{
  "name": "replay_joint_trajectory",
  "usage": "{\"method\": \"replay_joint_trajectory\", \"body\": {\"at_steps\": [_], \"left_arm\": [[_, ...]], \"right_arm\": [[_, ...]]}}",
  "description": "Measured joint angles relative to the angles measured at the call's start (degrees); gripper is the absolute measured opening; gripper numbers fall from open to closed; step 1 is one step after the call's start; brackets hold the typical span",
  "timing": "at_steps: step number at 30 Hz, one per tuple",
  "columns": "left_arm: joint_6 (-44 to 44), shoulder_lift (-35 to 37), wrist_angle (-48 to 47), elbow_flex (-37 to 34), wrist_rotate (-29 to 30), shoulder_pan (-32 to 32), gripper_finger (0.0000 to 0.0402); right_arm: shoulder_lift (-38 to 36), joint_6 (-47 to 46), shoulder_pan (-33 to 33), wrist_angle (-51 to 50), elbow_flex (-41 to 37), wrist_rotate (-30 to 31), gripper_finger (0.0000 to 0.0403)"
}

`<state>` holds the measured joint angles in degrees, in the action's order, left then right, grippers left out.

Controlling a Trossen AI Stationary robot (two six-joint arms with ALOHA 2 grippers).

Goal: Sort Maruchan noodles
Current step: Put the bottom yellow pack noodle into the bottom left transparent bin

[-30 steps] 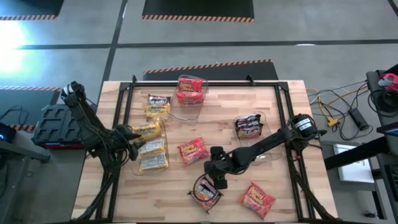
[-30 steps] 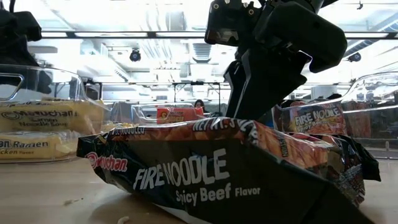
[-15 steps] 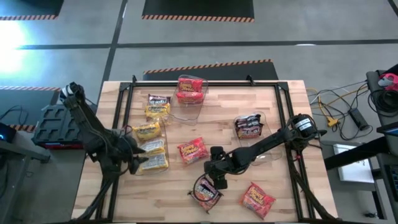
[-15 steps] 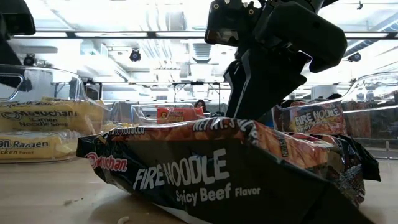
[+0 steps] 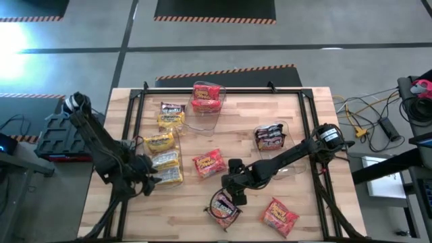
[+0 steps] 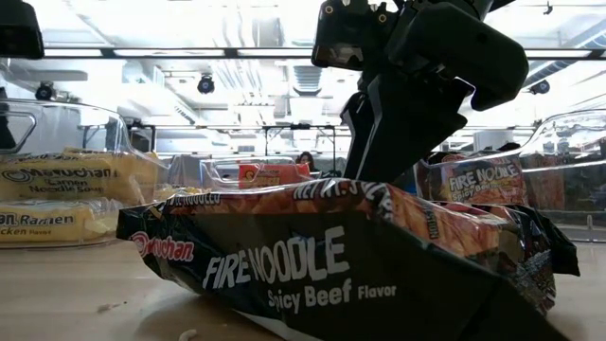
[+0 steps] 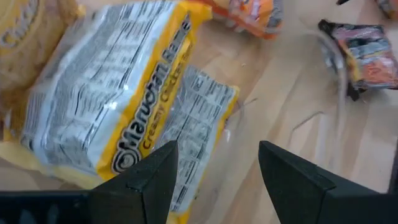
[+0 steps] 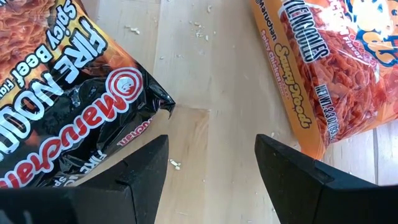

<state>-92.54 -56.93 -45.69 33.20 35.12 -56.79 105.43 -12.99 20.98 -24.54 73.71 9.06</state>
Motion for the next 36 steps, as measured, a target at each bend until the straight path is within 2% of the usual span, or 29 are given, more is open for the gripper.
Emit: {"method": "replay_joint_trajectory", "body": {"at_steps": [12,23,30,36], "left_arm": [[-1.66,-4.66,-1.38,-0.12,-1.46,3.80,0.0206],[0.29,-5.96,-5.59,-0.19,3.71,8.72,0.0206],[0.33,-5.98,-14.59,3.09,7.21,11.08,0.0206],[0.49,-5.98,-19.16,4.53,7.90,14.76,0.0206]], "right_arm": [[0.00,0.04,-0.01,-0.01,0.00,0.00,0.0231],[0.00,0.00,-0.01,0.01,0.00,0.00,0.0231],[0.00,0.04,-0.01,0.01,0.00,0.00,0.0231],[0.00,0.02,-0.01,0.00,0.00,0.00,0.0231]]}}
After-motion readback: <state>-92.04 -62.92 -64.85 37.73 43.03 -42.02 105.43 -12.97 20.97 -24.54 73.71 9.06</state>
